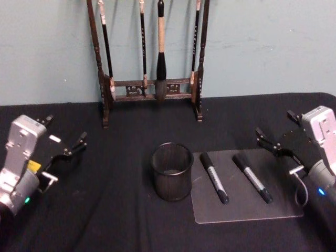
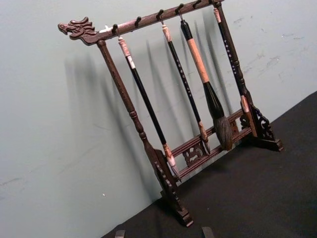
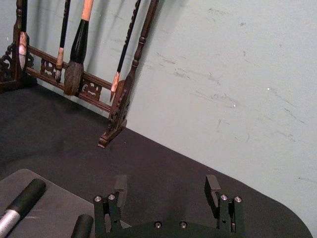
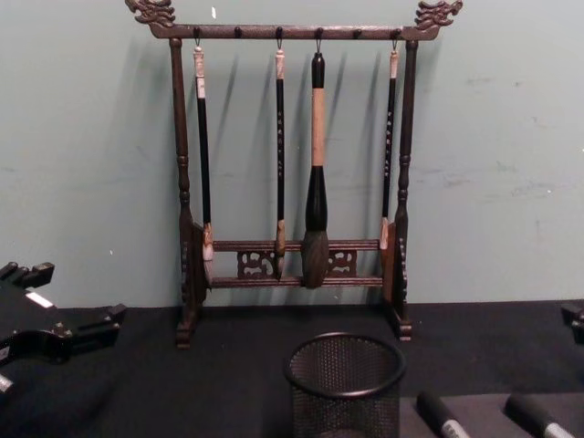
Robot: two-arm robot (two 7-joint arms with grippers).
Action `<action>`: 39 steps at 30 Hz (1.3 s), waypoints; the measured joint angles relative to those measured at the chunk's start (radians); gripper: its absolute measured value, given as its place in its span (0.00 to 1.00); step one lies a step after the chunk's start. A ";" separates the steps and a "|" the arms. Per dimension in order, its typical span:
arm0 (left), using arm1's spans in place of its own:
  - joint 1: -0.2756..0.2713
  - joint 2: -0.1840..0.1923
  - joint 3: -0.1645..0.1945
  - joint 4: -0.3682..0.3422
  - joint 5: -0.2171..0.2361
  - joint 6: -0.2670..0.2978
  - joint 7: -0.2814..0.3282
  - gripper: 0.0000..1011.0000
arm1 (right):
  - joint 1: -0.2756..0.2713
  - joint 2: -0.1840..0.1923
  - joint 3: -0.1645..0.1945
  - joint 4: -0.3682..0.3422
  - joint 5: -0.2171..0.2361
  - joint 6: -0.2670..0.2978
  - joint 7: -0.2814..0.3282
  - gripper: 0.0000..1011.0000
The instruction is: Pick up the water-based marker from the table and place it into the pen holder.
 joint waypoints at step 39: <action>0.000 0.000 0.000 0.000 0.000 0.000 0.000 0.99 | -0.036 -0.095 0.092 -0.174 0.127 0.482 0.091 0.99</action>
